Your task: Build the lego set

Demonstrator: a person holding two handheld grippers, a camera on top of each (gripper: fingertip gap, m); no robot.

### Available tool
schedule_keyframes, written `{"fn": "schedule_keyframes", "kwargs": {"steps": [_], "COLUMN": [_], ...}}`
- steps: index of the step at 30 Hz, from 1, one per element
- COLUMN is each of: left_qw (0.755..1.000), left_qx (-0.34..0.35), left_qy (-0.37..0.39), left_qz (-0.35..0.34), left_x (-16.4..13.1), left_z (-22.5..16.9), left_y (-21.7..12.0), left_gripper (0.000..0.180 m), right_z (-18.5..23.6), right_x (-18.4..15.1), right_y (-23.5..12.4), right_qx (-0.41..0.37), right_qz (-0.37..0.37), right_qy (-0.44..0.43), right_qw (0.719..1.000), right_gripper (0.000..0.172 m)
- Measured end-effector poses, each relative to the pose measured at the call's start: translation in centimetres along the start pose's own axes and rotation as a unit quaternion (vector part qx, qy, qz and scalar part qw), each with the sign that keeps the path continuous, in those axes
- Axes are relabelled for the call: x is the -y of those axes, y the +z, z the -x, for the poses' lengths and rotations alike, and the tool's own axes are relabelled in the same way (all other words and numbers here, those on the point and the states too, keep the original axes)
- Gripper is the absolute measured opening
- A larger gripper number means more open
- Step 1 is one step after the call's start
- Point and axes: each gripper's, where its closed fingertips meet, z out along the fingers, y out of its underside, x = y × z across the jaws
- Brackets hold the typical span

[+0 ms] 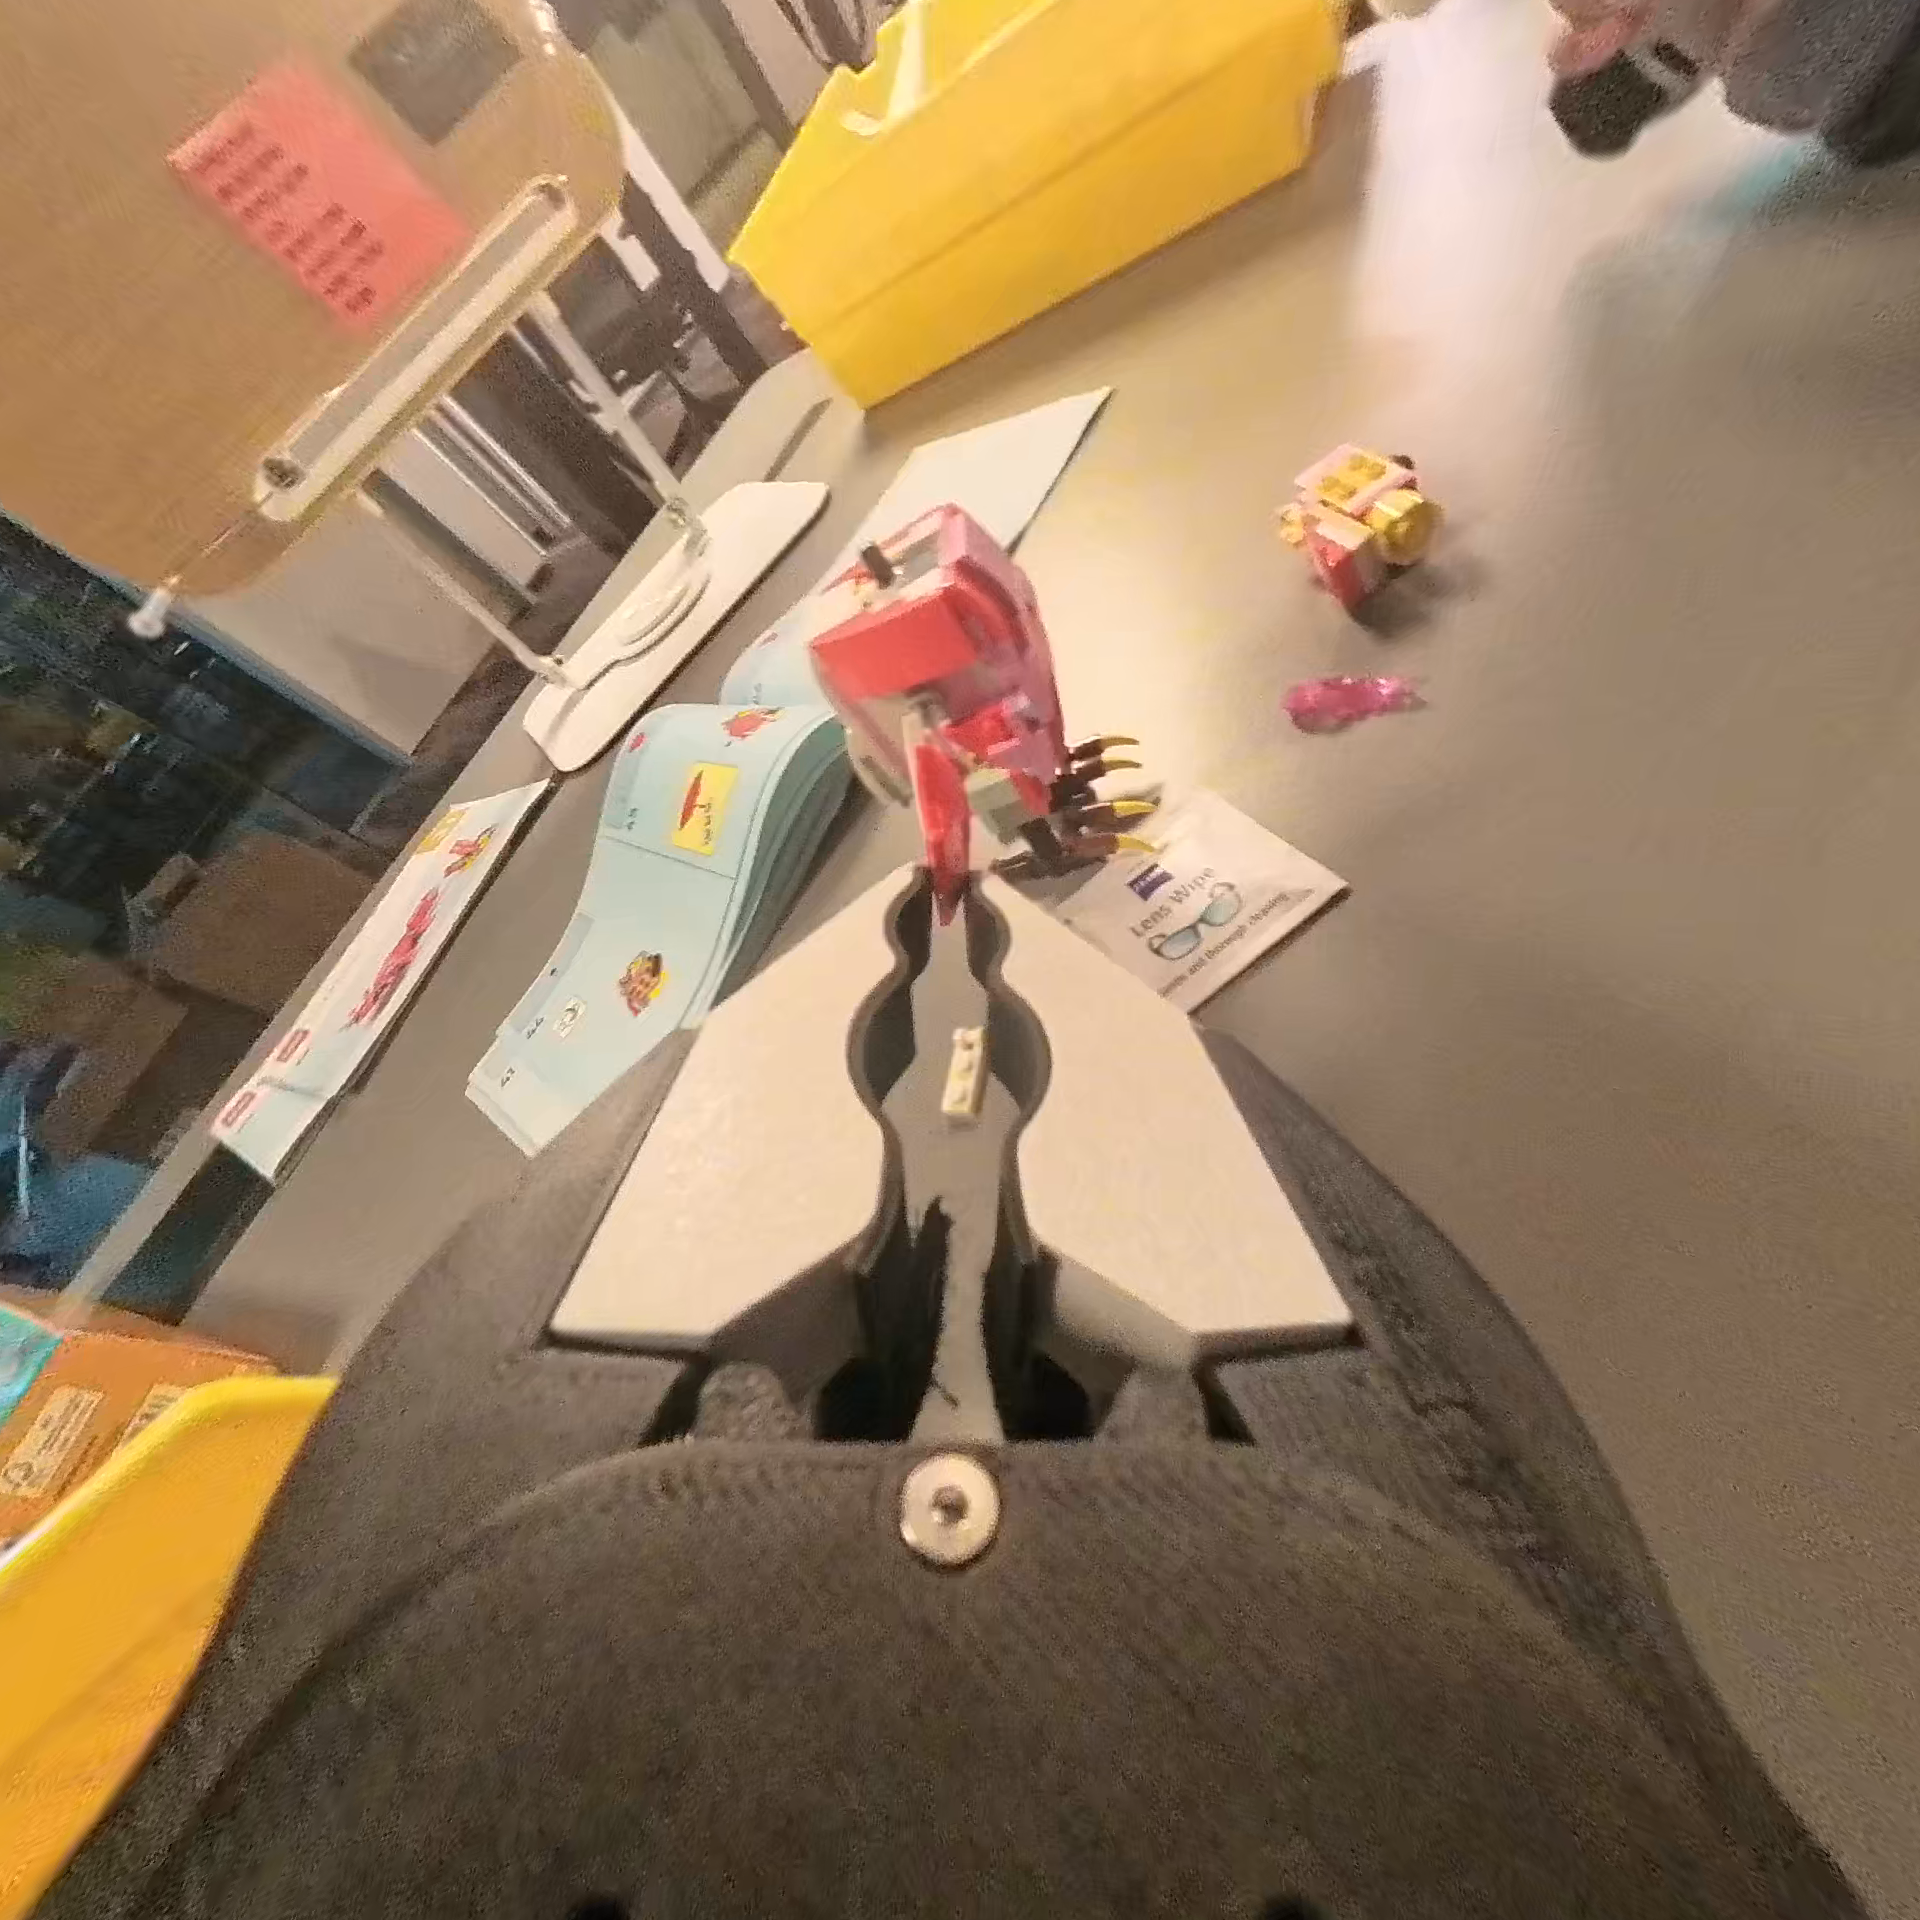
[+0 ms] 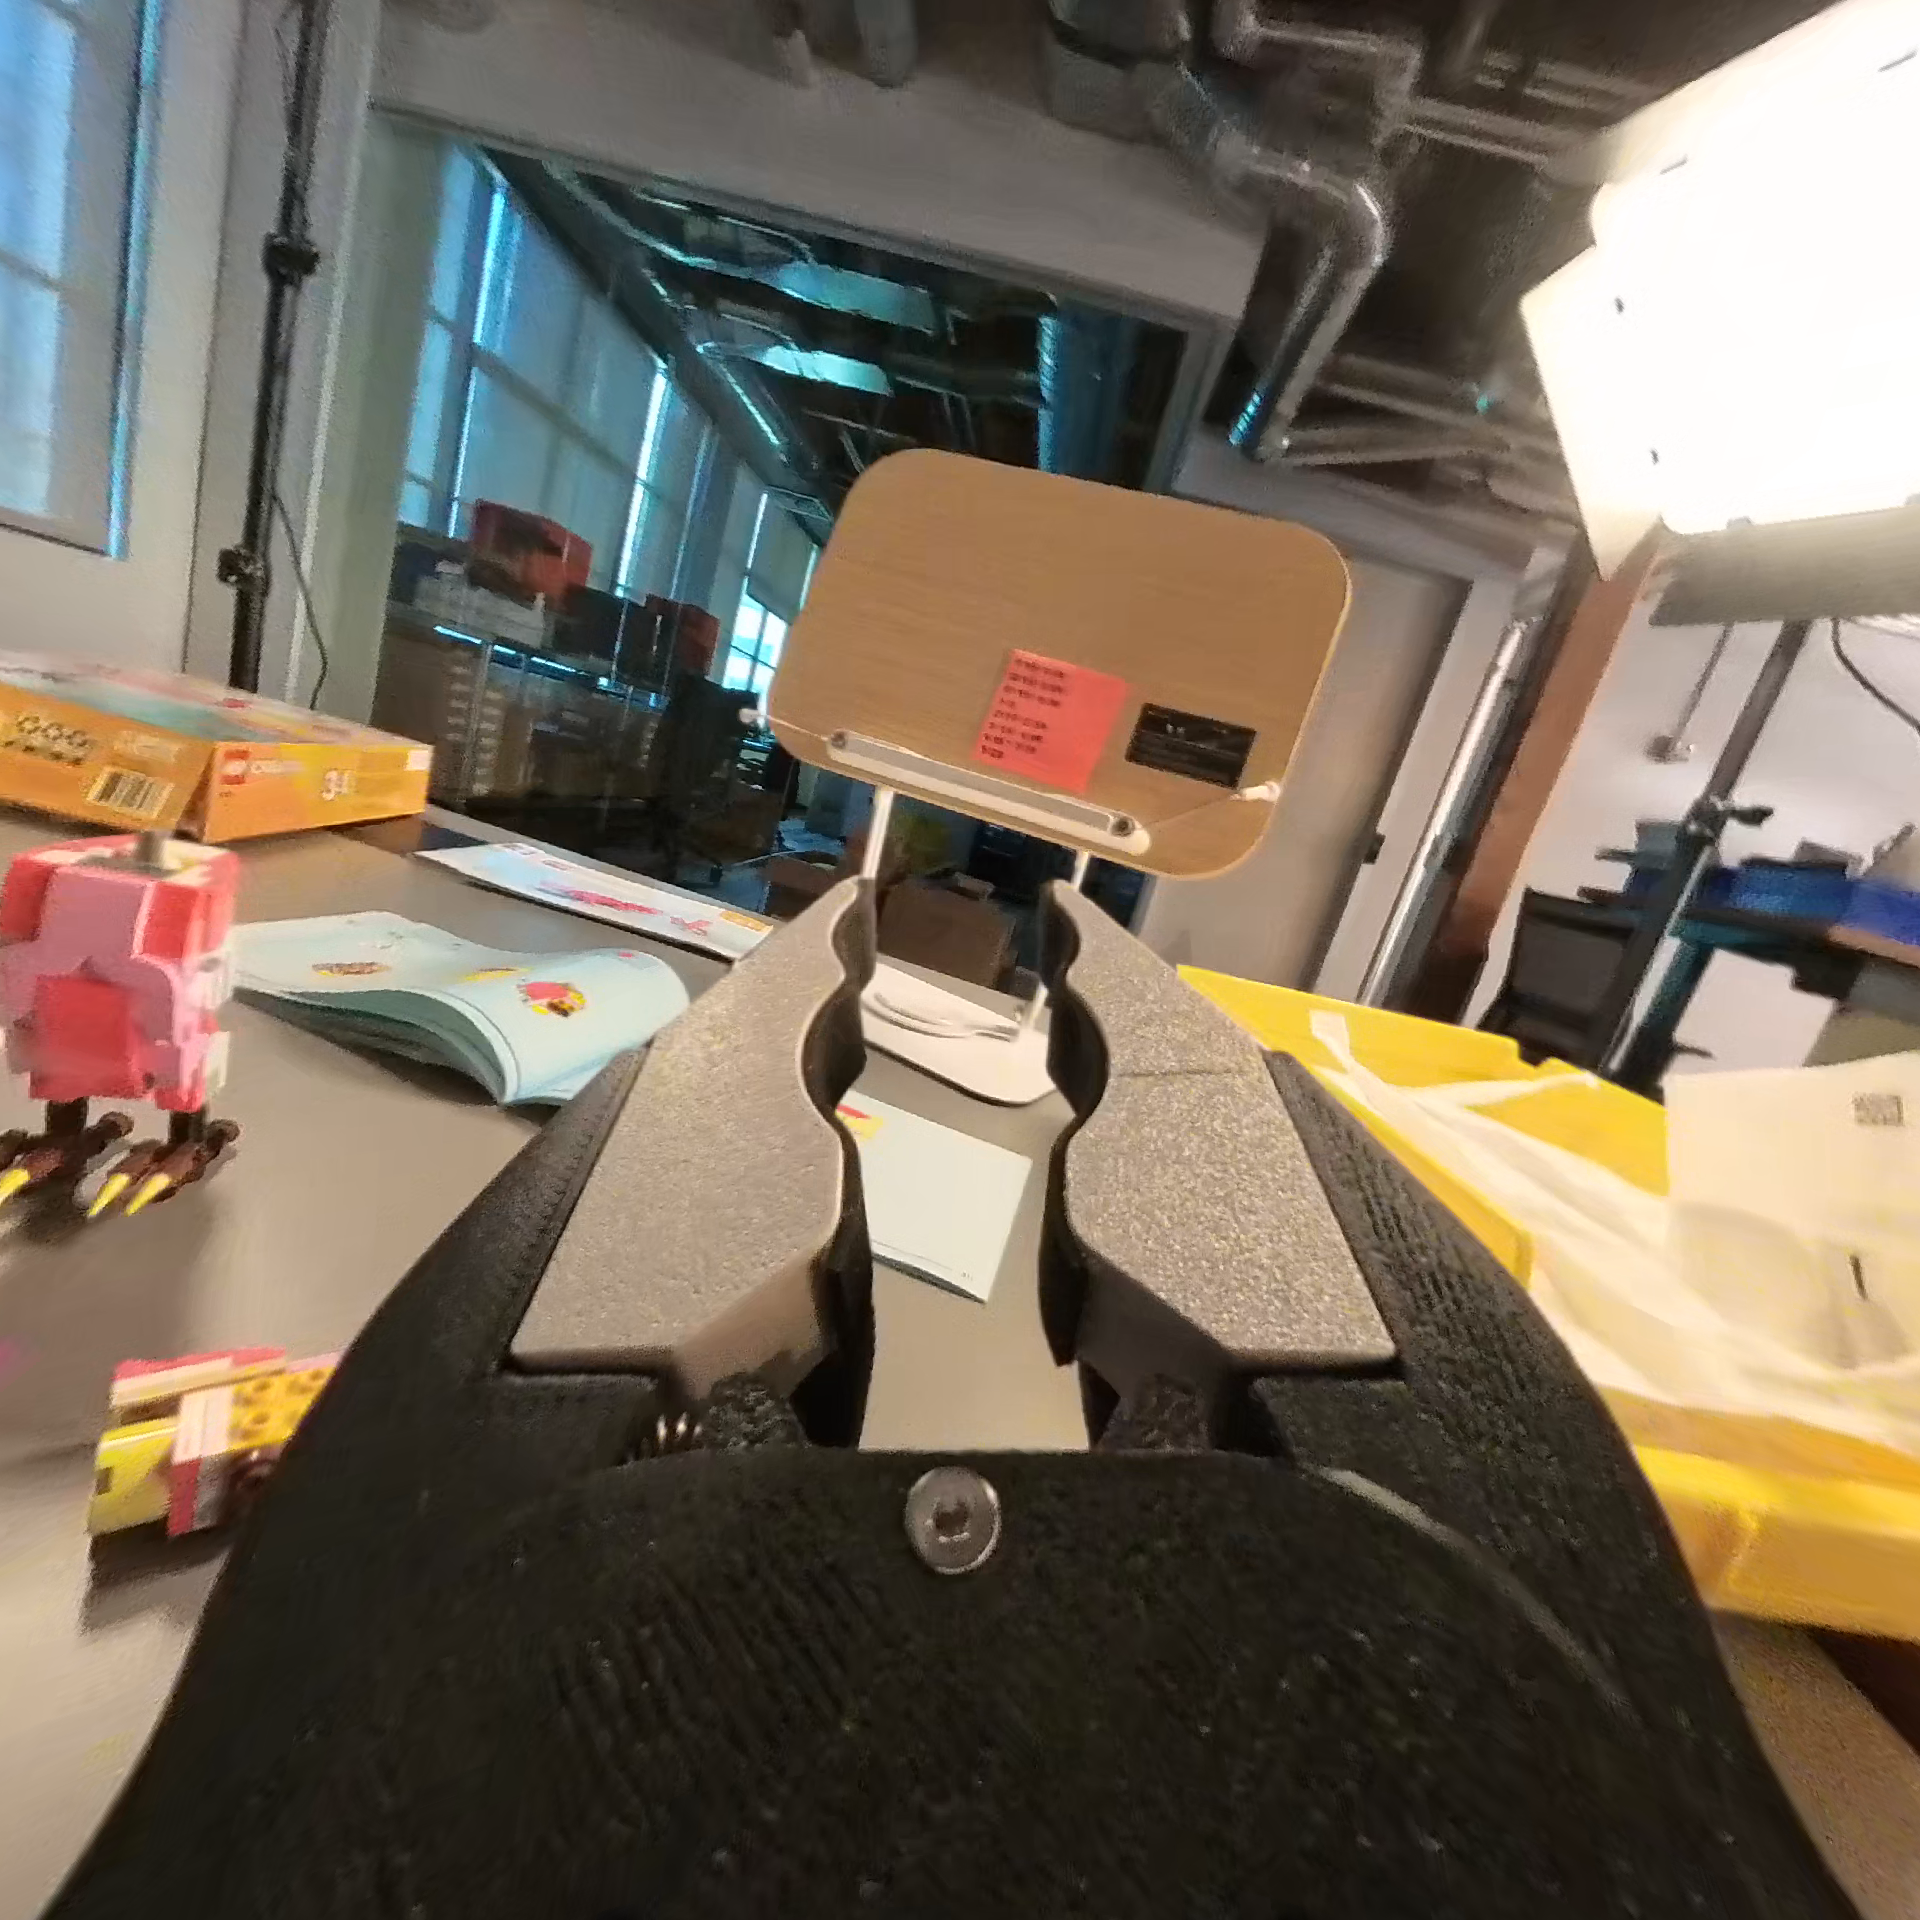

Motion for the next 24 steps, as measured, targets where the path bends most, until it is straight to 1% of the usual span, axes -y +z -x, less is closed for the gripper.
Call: {"fn": "schedule_keyframes", "kwargs": {"steps": [3, 7, 11, 16, 21, 24], "left_qw": [1.000, 1.000, 1.000, 1.000, 0.995, 0.992], "left_qx": [0.007, 0.009, 0.008, 0.000, -0.042, -0.049], "left_qy": [-0.016, -0.020, -0.020, -0.018, -0.081, -0.110], "left_qz": [-0.006, 0.009, 0.006, 0.003, -0.032, -0.043], "left_x": [-0.1, -0.5, -0.4, -0.3, 0.6, 0.7], "left_z": [0.6, 0.6, 0.5, 0.2, -0.4, -0.1], "left_y": [-0.2, 0.1, 0.1, 0.0, -0.1, -0.2], "left_gripper": [0.004, 0.004, 0.004, 0.004, 0.005, 0.004], "right_z": [-1.0, -2.1, -1.8, -1.7, -1.7, -1.6], "right_x": [-0.7, -1.8, -2.4, -2.4, -2.6, -2.7], "right_y": [0.1, 0.3, 0.6, 0.6, 0.7, 0.8], "right_qx": [-0.023, -0.058, -0.058, -0.056, -0.056, -0.054], "right_qz": [0.013, 0.041, 0.058, 0.058, 0.062, 0.064], "right_qy": [0.012, -0.014, -0.039, -0.052, -0.052, -0.055], "right_qw": [1.000, 0.997, 0.996, 0.995, 0.995, 0.995], "right_gripper": [0.020, 0.016, 0.011, 0.010, 0.009, 0.007]}}
